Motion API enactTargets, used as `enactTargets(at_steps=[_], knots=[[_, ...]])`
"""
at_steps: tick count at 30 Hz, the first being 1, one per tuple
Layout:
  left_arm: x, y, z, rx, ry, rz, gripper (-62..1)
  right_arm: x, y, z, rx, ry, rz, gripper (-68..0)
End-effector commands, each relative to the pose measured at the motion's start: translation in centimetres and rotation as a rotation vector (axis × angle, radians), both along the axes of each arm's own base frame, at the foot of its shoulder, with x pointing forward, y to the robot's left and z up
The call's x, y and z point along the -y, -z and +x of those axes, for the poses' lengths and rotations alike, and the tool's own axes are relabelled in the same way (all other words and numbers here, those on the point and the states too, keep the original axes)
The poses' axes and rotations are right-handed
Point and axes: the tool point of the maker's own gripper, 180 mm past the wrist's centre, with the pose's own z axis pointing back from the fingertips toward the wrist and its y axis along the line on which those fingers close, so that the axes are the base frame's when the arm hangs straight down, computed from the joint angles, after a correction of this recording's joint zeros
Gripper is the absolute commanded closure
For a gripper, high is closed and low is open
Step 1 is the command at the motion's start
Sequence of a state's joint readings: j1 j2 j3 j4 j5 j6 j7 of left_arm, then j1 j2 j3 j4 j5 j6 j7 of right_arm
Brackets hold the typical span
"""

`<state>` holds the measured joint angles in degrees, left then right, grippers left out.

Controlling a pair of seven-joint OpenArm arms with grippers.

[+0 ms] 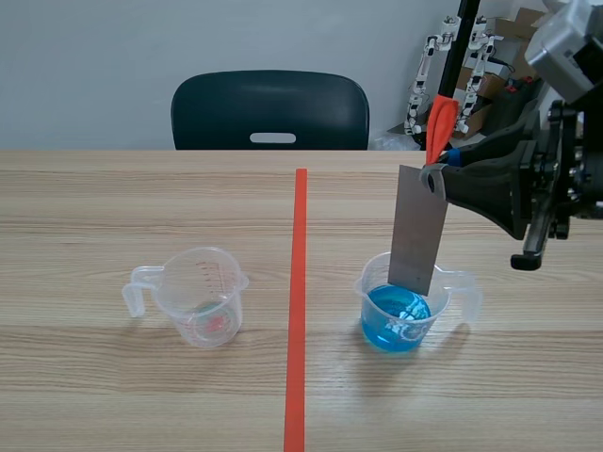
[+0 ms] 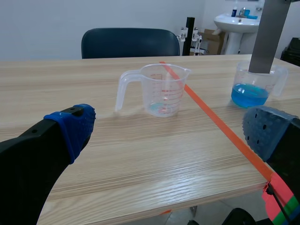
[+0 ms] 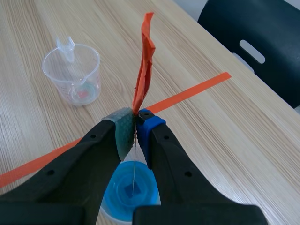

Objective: Do the redox reaction experiment. lower the plate into the blue solution

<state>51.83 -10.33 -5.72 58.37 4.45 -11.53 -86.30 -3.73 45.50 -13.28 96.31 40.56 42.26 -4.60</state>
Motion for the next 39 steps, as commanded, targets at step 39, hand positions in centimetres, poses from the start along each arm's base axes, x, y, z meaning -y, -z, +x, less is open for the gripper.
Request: enactTargets(at_steps=[39], knots=[[-0.3,-0.8,0.1,0.067,-0.013,0.045,-62.3,0.7,6.6,-0.4,0.068,-0.018,-0.026,-0.6]])
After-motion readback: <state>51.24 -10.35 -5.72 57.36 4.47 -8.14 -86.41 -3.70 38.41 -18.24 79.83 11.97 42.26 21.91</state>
